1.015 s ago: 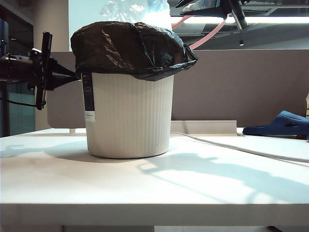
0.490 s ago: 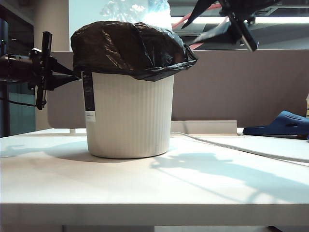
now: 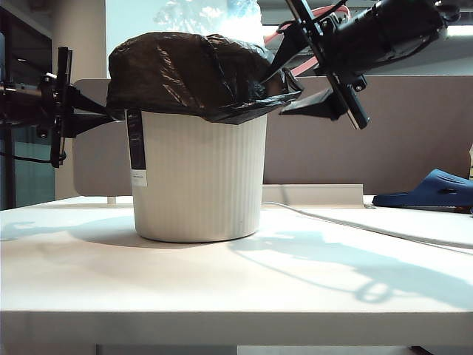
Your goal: Open the ring lid of the trash can, pull out the black garbage bag inside, and place it on the table.
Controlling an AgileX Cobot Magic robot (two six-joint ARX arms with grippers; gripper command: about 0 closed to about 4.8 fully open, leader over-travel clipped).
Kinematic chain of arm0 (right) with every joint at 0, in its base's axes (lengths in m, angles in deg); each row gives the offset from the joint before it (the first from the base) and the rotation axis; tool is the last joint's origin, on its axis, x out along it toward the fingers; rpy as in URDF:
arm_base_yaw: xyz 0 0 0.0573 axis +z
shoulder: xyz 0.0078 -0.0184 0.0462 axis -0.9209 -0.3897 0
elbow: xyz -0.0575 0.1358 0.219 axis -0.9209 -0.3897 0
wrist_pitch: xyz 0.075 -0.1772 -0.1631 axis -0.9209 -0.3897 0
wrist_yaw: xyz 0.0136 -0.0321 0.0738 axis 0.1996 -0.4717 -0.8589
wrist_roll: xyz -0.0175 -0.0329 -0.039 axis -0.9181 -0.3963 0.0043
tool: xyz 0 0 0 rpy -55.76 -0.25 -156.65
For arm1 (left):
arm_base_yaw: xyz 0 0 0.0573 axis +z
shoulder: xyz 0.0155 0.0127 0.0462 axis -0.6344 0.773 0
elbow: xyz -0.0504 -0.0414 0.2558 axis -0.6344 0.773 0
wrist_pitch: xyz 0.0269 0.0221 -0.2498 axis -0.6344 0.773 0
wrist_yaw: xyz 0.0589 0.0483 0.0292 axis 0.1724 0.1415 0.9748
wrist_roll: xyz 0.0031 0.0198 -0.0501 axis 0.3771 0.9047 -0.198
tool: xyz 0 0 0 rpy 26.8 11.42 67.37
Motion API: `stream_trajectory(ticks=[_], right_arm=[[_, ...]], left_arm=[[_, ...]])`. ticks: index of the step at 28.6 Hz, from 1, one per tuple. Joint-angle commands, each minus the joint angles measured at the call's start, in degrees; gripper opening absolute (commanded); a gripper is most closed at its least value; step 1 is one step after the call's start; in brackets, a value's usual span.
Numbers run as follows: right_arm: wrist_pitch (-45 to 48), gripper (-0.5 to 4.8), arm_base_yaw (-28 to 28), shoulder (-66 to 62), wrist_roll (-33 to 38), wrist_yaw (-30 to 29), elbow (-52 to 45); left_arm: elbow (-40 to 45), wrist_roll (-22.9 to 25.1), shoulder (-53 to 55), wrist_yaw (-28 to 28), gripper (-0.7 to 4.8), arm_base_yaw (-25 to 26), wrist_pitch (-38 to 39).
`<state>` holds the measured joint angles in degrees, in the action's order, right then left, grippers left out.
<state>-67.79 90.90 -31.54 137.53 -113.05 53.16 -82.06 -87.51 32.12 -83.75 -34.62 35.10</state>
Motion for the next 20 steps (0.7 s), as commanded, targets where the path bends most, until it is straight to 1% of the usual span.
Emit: stream_trajectory(ticks=[1,10,14,20], right_arm=[[3.6,2.79,0.0,-0.2,-0.3,0.9,0.2],[4.4,2.79,0.4,-1.8,1.3,0.9,0.2],[7.3,2.79,1.6,-2.9,2.0,0.7,0.2],[7.3,2.74,2.7,-4.3,2.9,0.8,0.2]], left_arm=[[-0.2,0.2,-0.4,-0.4,-0.06,0.0,-1.1],[-0.2,0.3,-0.4,-0.2,-0.06,0.0,-1.1],[-0.2,0.3,-0.4,-0.2,-0.06,0.0,-1.1],[-0.2,0.3,-0.4,-0.4,-0.06,0.0,-1.1]])
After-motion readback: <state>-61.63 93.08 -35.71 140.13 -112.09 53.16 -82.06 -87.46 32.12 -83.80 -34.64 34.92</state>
